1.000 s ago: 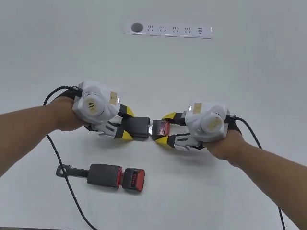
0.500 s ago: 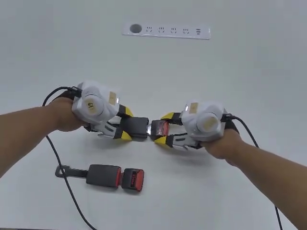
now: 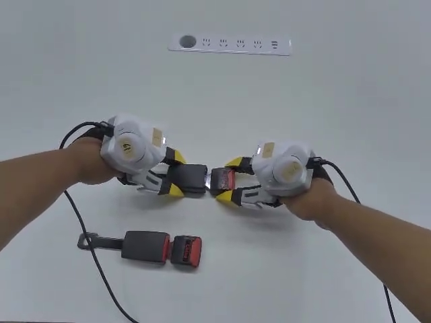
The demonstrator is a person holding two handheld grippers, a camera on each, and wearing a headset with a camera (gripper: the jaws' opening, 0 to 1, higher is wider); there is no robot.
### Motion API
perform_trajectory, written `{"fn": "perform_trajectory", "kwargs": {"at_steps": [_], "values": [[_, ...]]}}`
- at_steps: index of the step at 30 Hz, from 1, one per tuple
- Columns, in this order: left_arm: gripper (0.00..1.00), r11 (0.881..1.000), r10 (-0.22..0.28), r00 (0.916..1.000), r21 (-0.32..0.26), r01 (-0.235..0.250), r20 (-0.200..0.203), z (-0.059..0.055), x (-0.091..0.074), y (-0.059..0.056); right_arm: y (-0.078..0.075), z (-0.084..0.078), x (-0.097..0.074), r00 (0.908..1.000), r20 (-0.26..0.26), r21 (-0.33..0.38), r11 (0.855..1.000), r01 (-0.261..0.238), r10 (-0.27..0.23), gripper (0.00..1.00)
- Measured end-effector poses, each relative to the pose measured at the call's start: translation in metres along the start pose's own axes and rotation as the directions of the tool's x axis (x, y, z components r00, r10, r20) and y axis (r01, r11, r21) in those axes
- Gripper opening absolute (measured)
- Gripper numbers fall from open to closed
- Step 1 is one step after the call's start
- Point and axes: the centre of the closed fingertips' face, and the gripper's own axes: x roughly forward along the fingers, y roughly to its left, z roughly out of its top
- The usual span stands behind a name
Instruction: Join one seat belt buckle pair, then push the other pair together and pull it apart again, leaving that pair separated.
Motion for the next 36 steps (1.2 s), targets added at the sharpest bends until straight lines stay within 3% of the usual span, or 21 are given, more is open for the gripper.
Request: {"fn": "perform_trajectory", "kwargs": {"at_steps": [13, 17, 36], "values": [[0.34, 1.0, 0.008, 1.0, -0.014, -0.008, 0.006, 0.0, -0.001, 0.0, 0.0, -0.001, -0.002, 1.0, -0.002, 0.0, 1.0, -0.001, 0.001, 0.35], [0.34, 1.0, 0.008, 1.0, -0.025, -0.008, -0.005, -0.005, -0.006, 0.002, -0.003, -0.004, -0.006, 1.0, -0.002, 0.003, 1.0, 0.001, -0.001, 0.35], [0.34, 0.999, 0.01, 1.0, -0.036, -0.01, -0.003, -0.003, -0.002, 0.004, -0.006, -0.017, -0.02, 1.0, 0.001, 0.002, 1.0, -0.005, 0.005, 0.36]]}}
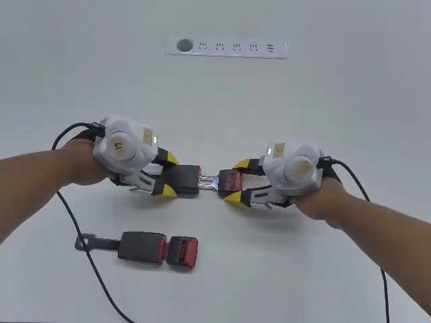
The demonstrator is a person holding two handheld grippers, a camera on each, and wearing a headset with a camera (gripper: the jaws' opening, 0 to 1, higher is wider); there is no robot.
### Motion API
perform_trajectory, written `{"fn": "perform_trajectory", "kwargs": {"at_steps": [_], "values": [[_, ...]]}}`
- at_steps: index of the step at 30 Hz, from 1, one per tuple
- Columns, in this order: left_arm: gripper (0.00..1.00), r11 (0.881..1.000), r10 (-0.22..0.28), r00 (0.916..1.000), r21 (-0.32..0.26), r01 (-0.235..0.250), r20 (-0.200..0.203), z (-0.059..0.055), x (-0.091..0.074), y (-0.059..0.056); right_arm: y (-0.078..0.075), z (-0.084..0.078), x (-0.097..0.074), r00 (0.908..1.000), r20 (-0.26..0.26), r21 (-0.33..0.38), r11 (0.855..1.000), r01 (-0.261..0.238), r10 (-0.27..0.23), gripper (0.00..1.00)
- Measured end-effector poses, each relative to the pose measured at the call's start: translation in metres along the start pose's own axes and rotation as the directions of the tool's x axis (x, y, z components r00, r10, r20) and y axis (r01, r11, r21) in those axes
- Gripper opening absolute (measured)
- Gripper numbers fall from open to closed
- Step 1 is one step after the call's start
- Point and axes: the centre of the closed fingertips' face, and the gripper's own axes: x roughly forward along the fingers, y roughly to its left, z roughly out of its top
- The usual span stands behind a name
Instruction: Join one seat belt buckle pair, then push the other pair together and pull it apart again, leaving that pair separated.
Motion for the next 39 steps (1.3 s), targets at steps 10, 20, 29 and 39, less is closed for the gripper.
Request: {"fn": "perform_trajectory", "kwargs": {"at_steps": [10, 20, 29, 39], "values": [[0.34, 1.0, 0.005, 1.0, -0.01, -0.005, 0.007, 0.001, -0.001, 0.0, -0.004, -0.014, -0.017, 1.0, 0.001, 0.01, 1.0, 0.009, -0.009, 0.36], [0.34, 1.0, 0.004, 1.0, -0.011, -0.004, 0.007, 0.001, -0.002, -0.001, -0.013, -0.035, -0.038, 0.9997, 0.003, 0.033, 0.999, 0.023, -0.023, 0.36], [0.34, 1.0, 0.004, 1.0, -0.014, -0.004, 0.005, 0.0, -0.002, -0.001, -0.016, -0.049, -0.054, 0.9995, -0.002, 0.03, 0.999, 0.032, -0.032, 0.36], [0.34, 1.0, 0.005, 1.0, -0.015, -0.004, 0.005, 0.0, -0.003, -0.002, -0.018, -0.064, -0.075, 0.9988, -0.014, 0.041, 0.998, 0.047, -0.046, 0.36]]}}
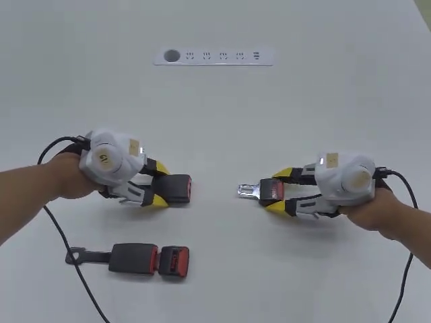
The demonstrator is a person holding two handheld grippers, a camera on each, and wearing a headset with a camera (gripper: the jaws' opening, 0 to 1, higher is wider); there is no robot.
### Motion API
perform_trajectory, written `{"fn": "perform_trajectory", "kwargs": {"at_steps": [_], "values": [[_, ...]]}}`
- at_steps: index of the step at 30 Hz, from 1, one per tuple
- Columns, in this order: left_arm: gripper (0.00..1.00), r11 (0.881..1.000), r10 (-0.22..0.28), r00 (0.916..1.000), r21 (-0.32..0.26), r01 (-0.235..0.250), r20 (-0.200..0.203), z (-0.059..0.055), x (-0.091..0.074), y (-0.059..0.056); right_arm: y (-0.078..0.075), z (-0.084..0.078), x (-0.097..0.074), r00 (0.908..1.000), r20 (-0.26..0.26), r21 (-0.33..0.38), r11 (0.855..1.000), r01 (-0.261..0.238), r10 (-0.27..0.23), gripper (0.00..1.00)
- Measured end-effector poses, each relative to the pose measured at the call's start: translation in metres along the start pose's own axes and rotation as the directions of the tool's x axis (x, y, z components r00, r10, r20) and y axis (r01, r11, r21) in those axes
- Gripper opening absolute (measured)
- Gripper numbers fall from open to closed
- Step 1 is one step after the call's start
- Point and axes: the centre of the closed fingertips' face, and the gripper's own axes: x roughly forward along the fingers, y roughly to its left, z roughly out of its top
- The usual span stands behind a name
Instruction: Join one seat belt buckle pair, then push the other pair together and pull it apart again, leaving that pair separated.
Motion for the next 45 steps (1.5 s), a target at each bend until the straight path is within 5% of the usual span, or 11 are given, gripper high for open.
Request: {"fn": "perform_trajectory", "kwargs": {"at_steps": [22, 27, 31, 33, 36, 39, 43, 45], "values": [[0.35, 1.0, 0.0, 1.0, 0.007, 0.0, -0.008, 0.0, 0.0, -0.002, -0.009, -0.013, -0.025, 0.9996, -0.021, 0.029, 0.999, 0.02, -0.019, 0.37], [0.37, 1.0, -0.008, 0.9992, -0.009, 0.008, -0.039, 0.001, 0.001, -0.004, -0.008, -0.012, -0.023, 0.9973, -0.07, -0.013, 1.0, 0.019, -0.02, 0.38], [0.42, 0.996, 0.046, 0.9941, -0.077, -0.053, -0.098, -0.002, -0.004, 0.003, -0.011, -0.006, -0.026, 0.998, -0.041, 0.024, 0.999, 0.049, -0.048, 0.58], [0.55, 0.988, 0.081, 0.9964, -0.132, -0.084, -0.024, 0.01, -0.008, 0.007, -0.016, -0.003, -0.028, 0.9957, -0.012, 0.058, 0.994, 0.092, -0.092, 0.64], [0.66, 0.976, 0.159, 0.9872, -0.152, -0.159, -0.012, 0.016, -0.018, 0.02, -0.021, 0.003, -0.03, 0.9889, 0.016, 0.102, 0.984, 0.146, -0.148, 0.76], [0.74, 0.961, 0.221, 0.9746, -0.177, -0.211, 0.038, 0.027, -0.031, 0.026, -0.026, 0.015, -0.036, 0.972, 0.072, 0.176, 0.962, 0.209, -0.224, 0.79], [0.8, 0.914, 0.318, 0.9459, -0.284, -0.288, 0.064, 0.027, -0.053, 0.031, -0.033, 0.018, -0.038, 0.9468, 0.097, 0.215, 0.935, 0.281, -0.307, 0.88], [0.84, 0.889, 0.376, 0.9234, -0.311, -0.337, 0.076, 0.026, -0.067, 0.033, -0.029, 0.025, -0.04, 0.9356, 0.117, 0.215, 0.928, 0.304, -0.333, 0.9]]}}
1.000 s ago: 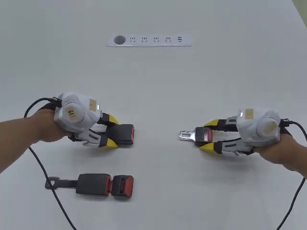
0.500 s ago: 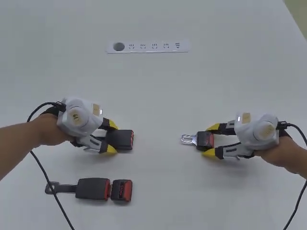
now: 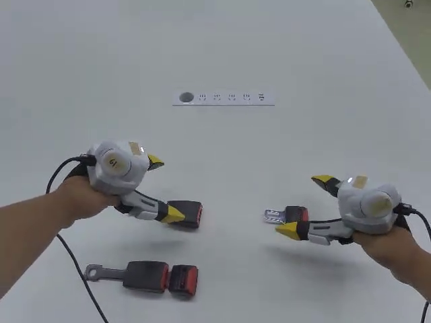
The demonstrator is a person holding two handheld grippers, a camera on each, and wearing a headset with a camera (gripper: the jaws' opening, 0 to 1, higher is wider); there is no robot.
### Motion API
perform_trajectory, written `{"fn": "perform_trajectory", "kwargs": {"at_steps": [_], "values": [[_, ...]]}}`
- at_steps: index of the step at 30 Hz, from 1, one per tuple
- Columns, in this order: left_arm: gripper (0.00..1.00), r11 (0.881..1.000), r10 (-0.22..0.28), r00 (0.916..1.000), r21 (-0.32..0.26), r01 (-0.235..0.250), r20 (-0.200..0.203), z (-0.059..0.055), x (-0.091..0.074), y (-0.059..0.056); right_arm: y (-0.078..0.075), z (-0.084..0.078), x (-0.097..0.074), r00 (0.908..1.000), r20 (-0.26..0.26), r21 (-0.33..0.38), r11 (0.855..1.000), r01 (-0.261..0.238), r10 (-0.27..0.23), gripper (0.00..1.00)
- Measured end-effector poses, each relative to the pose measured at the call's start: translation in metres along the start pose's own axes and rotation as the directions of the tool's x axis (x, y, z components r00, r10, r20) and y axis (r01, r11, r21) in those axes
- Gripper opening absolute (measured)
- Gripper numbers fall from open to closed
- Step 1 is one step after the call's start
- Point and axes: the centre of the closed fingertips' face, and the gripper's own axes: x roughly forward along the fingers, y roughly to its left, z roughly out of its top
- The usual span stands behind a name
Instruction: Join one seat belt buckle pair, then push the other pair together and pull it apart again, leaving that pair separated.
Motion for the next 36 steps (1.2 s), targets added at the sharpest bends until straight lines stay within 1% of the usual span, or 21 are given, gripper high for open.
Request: {"fn": "perform_trajectory", "kwargs": {"at_steps": [1, 2, 4, 5, 6, 9, 10, 11, 13, 14, 16, 20, 21, 22, 23, 26, 28, 31, 32, 34, 36], "values": [[0.85, 1.0, 0.027, 0.9996, -0.009, -0.027, 0.003, -0.001, -0.006, 0.002, 0.002, 0.004, -0.001, 0.9999, 0.014, -0.009, 1.0, 0.008, -0.008, 0.9], [0.86, 0.997, 0.054, 0.9985, -0.046, -0.053, 0.008, -0.002, -0.013, 0.004, 0.006, 0.006, -0.003, 0.9996, 0.022, -0.015, 1.0, 0.017, -0.016, 0.91], [0.88, 0.992, 0.081, 0.9965, -0.1, -0.078, 0.021, -0.004, -0.023, 0.007, 0.012, 0.009, -0.004, 0.9993, 0.03, -0.015, 1.0, 0.021, -0.021, 0.96], [0.89, 0.989, 0.107, 0.9933, -0.105, -0.103, 0.042, -0.002, -0.031, 0.007, 0.013, 0.011, -0.004, 0.9991, 0.033, -0.019, 0.999, 0.026, -0.026, 0.96], [0.89, 0.987, 0.122, 0.9908, -0.116, -0.115, 0.059, -0.001, -0.037, 0.006, 0.016, 0.015, -0.006, 0.9984, 0.046, -0.012, 0.999, 0.034, -0.033, 0.95], [0.93, 0.977, 0.158, 0.9857, -0.152, -0.147, 0.06, -0.006, -0.055, 0.003, 0.022, 0.022, -0.008, 0.9966, 0.069, 0.0, 0.999, 0.045, -0.045, 0.96], [0.93, 0.975, 0.177, 0.9819, -0.149, -0.166, 0.067, -0.007, -0.064, 0.0, 0.023, 0.024, -0.009, 0.9957, 0.075, -0.003, 0.999, 0.054, -0.054, 0.97], [0.93, 0.969, 0.2, 0.976, -0.168, -0.183, 0.086, -0.005, -0.072, -0.003, 0.028, 0.028, -0.011, 0.9949, 0.085, 0.004, 0.999, 0.054, -0.054, 0.97], [0.94, 0.963, 0.218, 0.9708, -0.182, -0.198, 0.1, -0.007, -0.083, -0.006, 0.034, 0.031, -0.013, 0.9936, 0.097, 0.015, 0.998, 0.056, -0.057, 0.97], [0.95, 0.958, 0.237, 0.9654, -0.191, -0.214, 0.108, -0.008, -0.091, -0.007, 0.037, 0.032, -0.014, 0.9931, 0.1, 0.018, 0.998, 0.059, -0.061, 0.97], [0.95, 0.954, 0.247, 0.9615, -0.207, -0.218, 0.121, -0.013, -0.103, -0.009, 0.044, 0.036, -0.018, 0.9917, 0.11, 0.026, 0.998, 0.064, -0.067, 0.97], [0.95, 0.954, 0.254, 0.9585, -0.199, -0.226, 0.13, -0.024, -0.12, -0.013, 0.058, 0.039, -0.025, 0.9904, 0.115, 0.024, 0.997, 0.075, -0.077, 0.97], [0.95, 0.952, 0.258, 0.9552, -0.209, -0.225, 0.145, -0.025, -0.126, -0.014, 0.061, 0.039, -0.028, 0.9893, 0.12, 0.026, 0.996, 0.081, -0.083, 0.97], [0.95, 0.952, 0.257, 0.9544, -0.213, -0.222, 0.153, -0.027, -0.129, -0.016, 0.063, 0.039, -0.03, 0.9887, 0.121, 0.026, 0.996, 0.086, -0.088, 0.97], [0.95, 0.952, 0.255, 0.9545, -0.212, -0.221, 0.154, -0.035, -0.132, -0.012, 0.065, 0.039, -0.031, 0.9882, 0.121, 0.025, 0.995, 0.092, -0.094, 0.97], [0.95, 0.958, 0.241, 0.9573, -0.2, -0.208, 0.16, -0.044, -0.139, -0.015, 0.075, 0.04, -0.039, 0.9869, 0.115, 0.033, 0.993, 0.11, -0.113, 0.97], [0.95, 0.958, 0.242, 0.9562, -0.2, -0.207, 0.165, -0.051, -0.146, -0.014, 0.08, 0.04, -0.042, 0.986, 0.113, 0.028, 0.992, 0.121, -0.123, 0.97], [0.96, 0.953, 0.247, 0.9492, -0.225, -0.202, 0.195, -0.058, -0.157, -0.016, 0.089, 0.04, -0.046, 0.9845, 0.106, 0.036, 0.99, 0.136, -0.139, 0.98], [0.96, 0.952, 0.251, 0.9476, -0.229, -0.204, 0.198, -0.061, -0.159, -0.016, 0.093, 0.041, -0.049, 0.9826, 0.112, 0.038, 0.989, 0.145, -0.148, 0.98], [0.96, 0.951, 0.248, 0.9469, -0.239, -0.197, 0.205, -0.067, -0.163, -0.021, 0.1, 0.039, -0.052, 0.9809, 0.109, 0.046, 0.987, 0.157, -0.161, 0.98], [0.96, 0.951, 0.246, 0.9467, -0.243, -0.193, 0.209, -0.07, -0.167, -0.03, 0.107, 0.037, -0.054, 0.9798, 0.104, 0.049, 0.985, 0.166, -0.171, 0.98]]}}
